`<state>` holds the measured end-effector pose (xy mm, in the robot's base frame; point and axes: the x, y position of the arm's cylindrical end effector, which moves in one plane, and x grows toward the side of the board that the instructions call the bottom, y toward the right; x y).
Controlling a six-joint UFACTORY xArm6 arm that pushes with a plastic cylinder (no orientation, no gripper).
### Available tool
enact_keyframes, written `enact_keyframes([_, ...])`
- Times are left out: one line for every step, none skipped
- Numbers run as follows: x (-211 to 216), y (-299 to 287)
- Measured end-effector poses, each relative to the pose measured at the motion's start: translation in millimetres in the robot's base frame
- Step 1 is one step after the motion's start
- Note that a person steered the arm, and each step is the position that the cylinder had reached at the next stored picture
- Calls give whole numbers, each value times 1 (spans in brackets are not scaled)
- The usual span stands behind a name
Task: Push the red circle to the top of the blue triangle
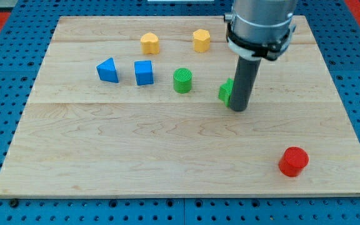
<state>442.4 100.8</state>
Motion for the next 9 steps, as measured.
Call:
enact_keyframes([-4,10])
enact_keyframes([-6,15])
enact_keyframes([13,103])
enact_keyframes([112,156])
enact_keyframes([168,130])
enact_keyframes([136,80])
enact_keyframes([102,72])
enact_keyframes([97,38])
enact_keyframes([81,-118])
